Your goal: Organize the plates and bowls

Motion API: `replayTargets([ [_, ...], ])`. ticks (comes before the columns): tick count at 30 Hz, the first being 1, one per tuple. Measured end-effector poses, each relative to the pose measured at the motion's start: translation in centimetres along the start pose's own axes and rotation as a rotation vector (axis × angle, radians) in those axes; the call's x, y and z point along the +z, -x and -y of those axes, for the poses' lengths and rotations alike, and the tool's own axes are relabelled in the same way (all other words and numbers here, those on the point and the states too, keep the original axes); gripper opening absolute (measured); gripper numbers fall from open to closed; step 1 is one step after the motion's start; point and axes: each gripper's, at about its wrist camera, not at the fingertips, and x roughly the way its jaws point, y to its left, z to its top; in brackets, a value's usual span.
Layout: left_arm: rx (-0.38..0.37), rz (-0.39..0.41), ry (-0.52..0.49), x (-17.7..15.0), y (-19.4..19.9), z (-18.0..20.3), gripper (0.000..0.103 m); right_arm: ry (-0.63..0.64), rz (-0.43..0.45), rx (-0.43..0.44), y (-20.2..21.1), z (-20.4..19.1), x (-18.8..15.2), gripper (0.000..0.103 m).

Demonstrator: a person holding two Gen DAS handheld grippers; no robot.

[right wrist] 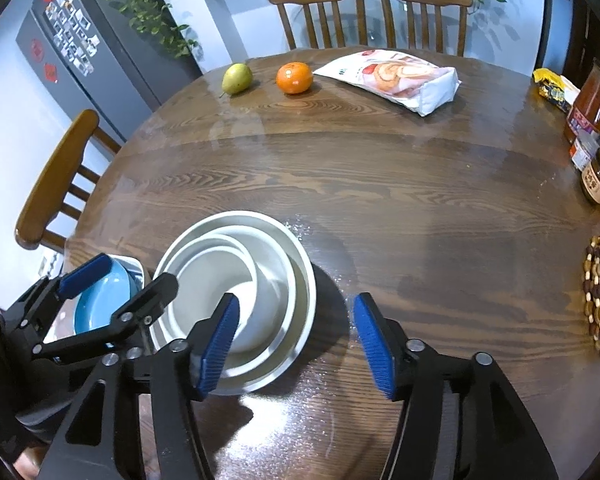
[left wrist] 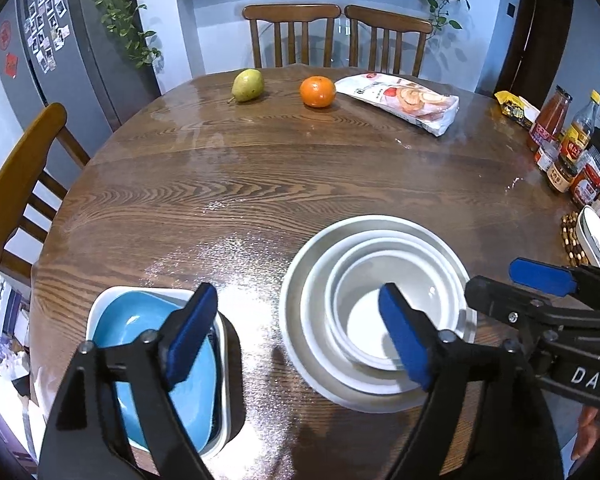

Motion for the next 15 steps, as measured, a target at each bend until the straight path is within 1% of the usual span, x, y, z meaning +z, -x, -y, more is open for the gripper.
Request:
replayTargets([
  [1, 0.002, -0.001, 0.002, 0.0, 0.1, -0.2, 0.087, -0.001, -0.002, -0.001, 0.0, 0.1, 0.0, 0.064],
  [2, 0.006, -0.005, 0.002, 0.0, 0.3, -0.5, 0.092, 0.000, -0.005, -0.002, 0.0, 0.2, -0.1, 0.066],
  [3, 0.011, -0.009, 0.003, 0.0, 0.3, -0.8, 0.098, 0.003, -0.011, -0.004, 0.0, 0.2, -0.1, 0.071],
  [5, 0.039, -0.020, 0.018, -0.1, 0.5, -1.7, 0.102, 0.006, -0.016, -0.012, 0.1, 0.4, -0.1, 0.078],
  [6, 0.046, -0.026, 0.035, -0.2, 0.5, -2.2, 0.102, 0.006, -0.015, -0.014, 0.2, 0.6, -0.1, 0.080],
  [9, 0.049, -0.054, 0.100, -0.4, 0.4, -4.2, 0.102, 0.006, -0.019, -0.025, 0.2, 0.8, -0.1, 0.081],
  [12, 0.060, -0.070, 0.110, -0.7, 0.3, -4.9, 0.102, 0.003, -0.025, -0.025, 0.0, 1.2, -0.1, 0.081],
  [15, 0.066, -0.079, 0.113, -1.1, 0.1, -5.1, 0.102, -0.030, -0.021, -0.029, -0.2, 2.2, -0.1, 0.081],
])
